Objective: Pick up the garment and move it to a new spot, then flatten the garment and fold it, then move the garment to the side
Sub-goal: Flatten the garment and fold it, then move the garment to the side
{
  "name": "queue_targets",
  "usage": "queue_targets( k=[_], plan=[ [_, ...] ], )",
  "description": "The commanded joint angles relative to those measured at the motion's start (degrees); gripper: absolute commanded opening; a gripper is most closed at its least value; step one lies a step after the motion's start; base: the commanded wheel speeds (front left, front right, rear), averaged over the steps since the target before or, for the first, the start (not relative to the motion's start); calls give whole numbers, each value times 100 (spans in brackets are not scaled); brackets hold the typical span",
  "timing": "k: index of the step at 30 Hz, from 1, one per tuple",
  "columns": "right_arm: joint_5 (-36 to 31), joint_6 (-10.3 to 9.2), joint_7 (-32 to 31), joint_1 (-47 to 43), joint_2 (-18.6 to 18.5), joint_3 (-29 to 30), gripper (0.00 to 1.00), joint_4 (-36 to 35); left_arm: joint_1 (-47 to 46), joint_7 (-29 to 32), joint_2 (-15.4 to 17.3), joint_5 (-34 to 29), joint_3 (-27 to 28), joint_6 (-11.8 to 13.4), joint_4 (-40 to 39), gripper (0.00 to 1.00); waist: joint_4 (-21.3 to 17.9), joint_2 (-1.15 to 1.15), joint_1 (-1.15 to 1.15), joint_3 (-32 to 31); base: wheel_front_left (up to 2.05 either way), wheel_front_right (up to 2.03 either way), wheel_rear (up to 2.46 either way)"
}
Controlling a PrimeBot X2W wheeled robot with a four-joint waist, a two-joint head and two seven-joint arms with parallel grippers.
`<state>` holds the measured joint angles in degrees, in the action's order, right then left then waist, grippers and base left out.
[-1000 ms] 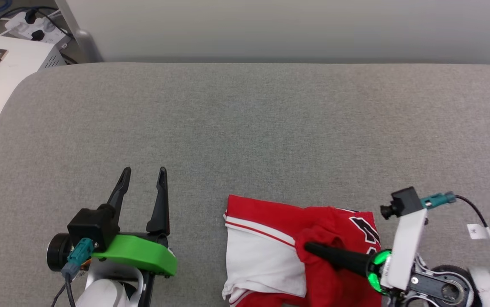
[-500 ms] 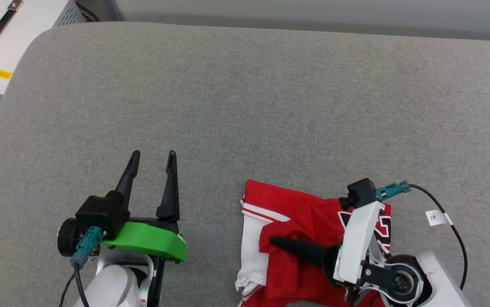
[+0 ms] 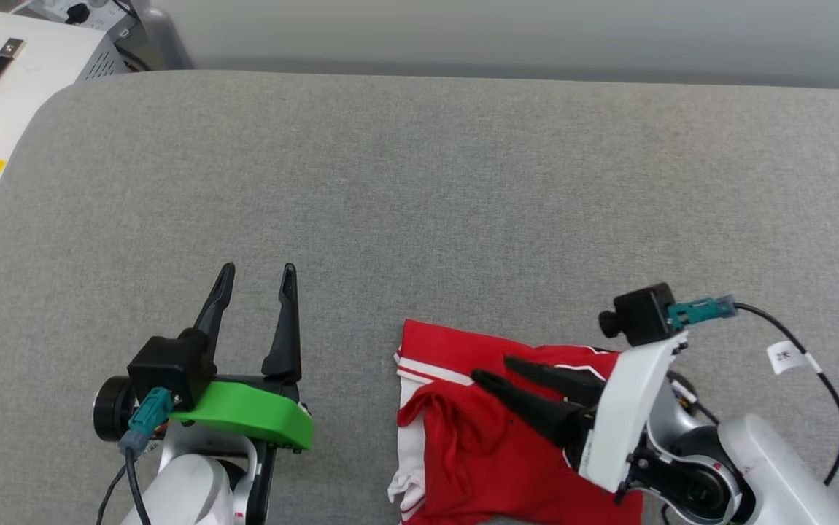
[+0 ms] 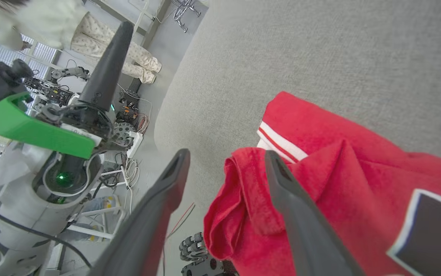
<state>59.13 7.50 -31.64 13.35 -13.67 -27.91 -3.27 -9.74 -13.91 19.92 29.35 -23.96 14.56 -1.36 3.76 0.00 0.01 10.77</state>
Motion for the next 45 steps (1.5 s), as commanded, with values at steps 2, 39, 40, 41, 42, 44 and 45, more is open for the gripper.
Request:
queue_targets(
  k=[2, 39, 40, 41, 42, 44, 45],
  plan=[
    [-468, -1, 503, 35, -249, 88, 100, -109, 18, 43, 57, -6, 16, 14, 12, 100, -136, 0, -1, -142, 0, 0, 0],
    [-4231, -1, 3047, -1987, 501, 3142, 100, -871, 760, -67, 102, 62, 97, 98, 291, 100, -459, 0, -1, -964, 0, 0, 0],
    [-4238, -1, 2995, -1995, 499, 3150, 100, -860, 759, -67, 104, 62, 94, 100, 287, 100, -454, 0, -1, -963, 0, 0, 0],
    [-4226, -1, 2943, -1998, 508, 3164, 100, -855, 756, -65, 105, 62, 90, 103, 283, 100, -449, 0, -1, -960, 0, 0, 0],
    [-4217, -1, 2922, -1994, 505, 3174, 100, -861, 752, -63, 105, 63, 88, 106, 280, 100, -446, 0, -1, -954, 0, 0, 0],
    [-4190, -1, 2826, -1990, 486, 3234, 100, -834, 734, -60, 102, 65, 88, 118, 270, 100, -439, 0, -1, -922, 0, 0, 0],
    [-4151, -1, 2743, -1989, 472, 3287, 100, -803, 717, -60, 96, 62, 90, 127, 262, 100, -425, 0, -1, -895, 0, 0, 0]
  ],
)
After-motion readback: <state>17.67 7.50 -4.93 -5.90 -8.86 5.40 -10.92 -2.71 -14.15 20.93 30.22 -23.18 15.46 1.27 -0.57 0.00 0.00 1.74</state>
